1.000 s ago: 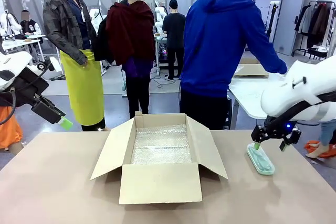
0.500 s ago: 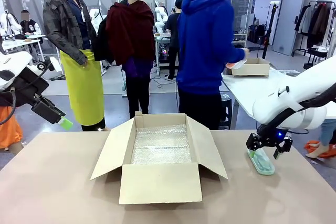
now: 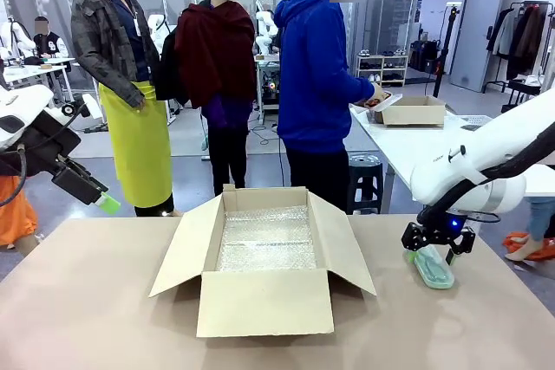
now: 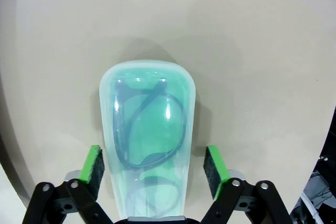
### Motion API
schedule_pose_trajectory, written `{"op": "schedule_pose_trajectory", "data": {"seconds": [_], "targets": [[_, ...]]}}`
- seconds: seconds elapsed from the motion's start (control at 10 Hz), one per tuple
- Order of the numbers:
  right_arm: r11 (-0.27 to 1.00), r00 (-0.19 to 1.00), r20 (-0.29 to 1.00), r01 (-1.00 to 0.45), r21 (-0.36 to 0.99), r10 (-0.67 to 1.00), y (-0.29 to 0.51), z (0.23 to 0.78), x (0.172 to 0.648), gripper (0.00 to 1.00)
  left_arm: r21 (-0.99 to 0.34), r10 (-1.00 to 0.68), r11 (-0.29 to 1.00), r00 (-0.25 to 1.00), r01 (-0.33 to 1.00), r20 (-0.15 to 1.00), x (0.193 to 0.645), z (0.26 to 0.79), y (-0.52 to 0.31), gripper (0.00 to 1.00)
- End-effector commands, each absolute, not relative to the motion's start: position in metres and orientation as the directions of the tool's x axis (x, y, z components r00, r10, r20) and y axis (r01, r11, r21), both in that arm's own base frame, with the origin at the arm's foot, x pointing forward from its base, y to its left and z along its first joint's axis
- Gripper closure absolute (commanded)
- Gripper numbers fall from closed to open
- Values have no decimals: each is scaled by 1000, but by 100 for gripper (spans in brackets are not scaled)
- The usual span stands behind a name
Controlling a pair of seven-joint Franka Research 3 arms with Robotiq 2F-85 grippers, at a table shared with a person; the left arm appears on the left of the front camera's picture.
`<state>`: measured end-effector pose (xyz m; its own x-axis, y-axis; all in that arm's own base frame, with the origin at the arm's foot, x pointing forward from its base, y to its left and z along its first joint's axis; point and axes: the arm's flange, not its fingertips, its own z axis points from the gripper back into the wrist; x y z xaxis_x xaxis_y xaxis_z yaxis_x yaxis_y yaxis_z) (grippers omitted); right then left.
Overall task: Pack the glasses set securely to prepare it for shipping.
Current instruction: Place the Glasses case inside the Package Box.
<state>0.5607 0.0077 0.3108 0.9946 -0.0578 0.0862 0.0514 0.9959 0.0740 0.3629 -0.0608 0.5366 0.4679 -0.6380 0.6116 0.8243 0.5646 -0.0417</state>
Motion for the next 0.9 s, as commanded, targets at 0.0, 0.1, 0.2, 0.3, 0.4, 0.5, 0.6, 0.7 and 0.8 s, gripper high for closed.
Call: {"op": "schedule_pose_trajectory", "data": {"seconds": [0.0,0.1,0.2,0.3,0.4,0.5,0.6,0.7,0.8], "targets": [[997,996,54,63,44,-66,10,310,568,14,-52,-636,549,458,834,621,363,538,-59,0],[997,997,45,59,41,-61,12,308,569,25,-52,-636,549,458,834,621,363,538,-59,0],[998,998,42,55,42,-56,13,308,568,32,-52,-636,549,458,834,621,363,538,-59,0],[998,997,43,55,36,-56,14,310,568,45,-52,-636,549,458,834,621,363,538,-59,0],[998,998,49,44,39,-46,15,316,564,52,-52,-636,549,458,834,621,363,538,-59,0],[999,998,45,40,33,-42,18,329,559,52,-52,-636,549,458,834,621,363,538,-59,0],[1000,998,55,24,11,-25,20,350,553,52,-52,-636,549,458,834,621,363,538,-59,0],[1000,999,53,-9,-4,9,23,375,547,52,-52,-636,549,458,834,621,363,538,-59,0],[999,998,54,-31,-14,32,25,400,540,52,-52,-636,549,458,834,621,363,538,-59,0]]}}
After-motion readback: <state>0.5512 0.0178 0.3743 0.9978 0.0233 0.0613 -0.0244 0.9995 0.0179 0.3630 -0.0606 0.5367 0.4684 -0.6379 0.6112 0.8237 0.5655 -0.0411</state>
